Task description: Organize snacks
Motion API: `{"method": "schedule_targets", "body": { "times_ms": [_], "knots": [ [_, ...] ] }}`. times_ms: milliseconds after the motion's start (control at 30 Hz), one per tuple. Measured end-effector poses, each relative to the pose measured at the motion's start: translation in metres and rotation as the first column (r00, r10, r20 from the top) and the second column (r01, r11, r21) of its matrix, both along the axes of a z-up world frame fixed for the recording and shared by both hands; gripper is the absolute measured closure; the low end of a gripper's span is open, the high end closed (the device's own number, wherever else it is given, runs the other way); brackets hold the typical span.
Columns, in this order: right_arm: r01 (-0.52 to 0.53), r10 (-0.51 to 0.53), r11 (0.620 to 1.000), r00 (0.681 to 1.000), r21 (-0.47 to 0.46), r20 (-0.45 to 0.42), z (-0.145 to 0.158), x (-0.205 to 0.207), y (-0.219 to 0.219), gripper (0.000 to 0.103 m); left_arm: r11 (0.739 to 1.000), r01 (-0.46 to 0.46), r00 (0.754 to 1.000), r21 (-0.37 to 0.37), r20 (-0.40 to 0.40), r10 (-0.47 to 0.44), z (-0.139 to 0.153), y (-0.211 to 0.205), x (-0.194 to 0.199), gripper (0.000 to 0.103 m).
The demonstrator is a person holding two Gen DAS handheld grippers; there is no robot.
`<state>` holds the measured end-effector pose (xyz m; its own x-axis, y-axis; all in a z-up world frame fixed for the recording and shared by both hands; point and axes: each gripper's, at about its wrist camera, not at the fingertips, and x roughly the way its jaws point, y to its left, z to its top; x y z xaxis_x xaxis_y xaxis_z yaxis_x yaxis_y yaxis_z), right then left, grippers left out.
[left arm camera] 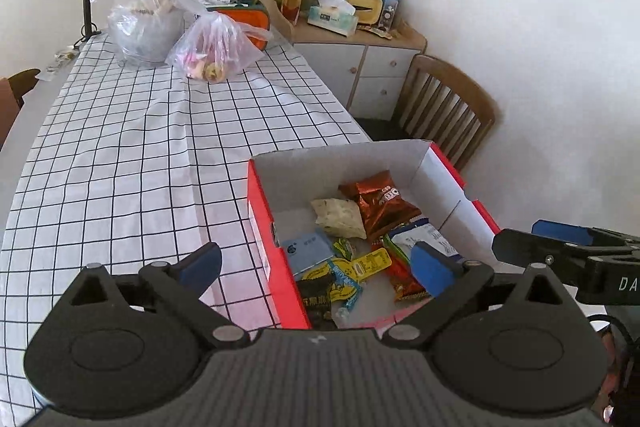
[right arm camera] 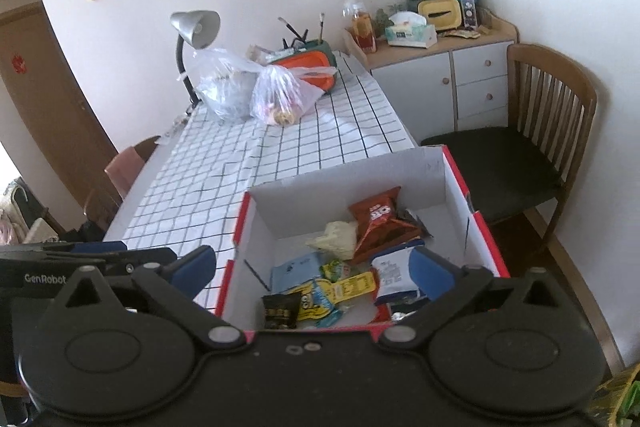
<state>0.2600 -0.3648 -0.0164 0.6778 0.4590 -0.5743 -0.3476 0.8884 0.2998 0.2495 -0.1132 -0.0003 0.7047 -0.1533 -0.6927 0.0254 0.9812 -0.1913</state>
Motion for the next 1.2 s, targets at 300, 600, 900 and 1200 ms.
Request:
{"method": "schedule_targets", "body": {
  "times_ms": [300, 600, 900, 1200],
  "knots": [
    [0.030, -0.028, 0.999, 0.998, -0.030, 0.063, -0.003, -0.034, 0.005, 0.000, 1.000, 0.000, 1.000, 0.001, 0.008, 0.000, 0.002, 0.000, -0.024, 0.002],
    [0.087, -0.080, 0.995, 0.990, -0.052, 0.118, -0.004, -0.047, 0.002, 0.000, 1.000, -0.013, 0.999, 0.024, 0.030, 0.012, -0.001, -0.016, -0.038, 0.002],
    [0.092, -0.088, 0.995, 0.991, -0.035, 0.097, -0.007, -0.046, -0.003, 0.000, 0.999, -0.045, 0.998, 0.023, 0.050, 0.043, 0.002, -0.020, -0.041, 0.002],
    [0.089, -0.084, 0.995, 0.990, -0.045, 0.112, -0.006, -0.046, -0.001, 0.000, 0.999, -0.040, 0.998, 0.027, 0.058, 0.038, 0.003, -0.025, -0.041, 0.002]
  ]
}}
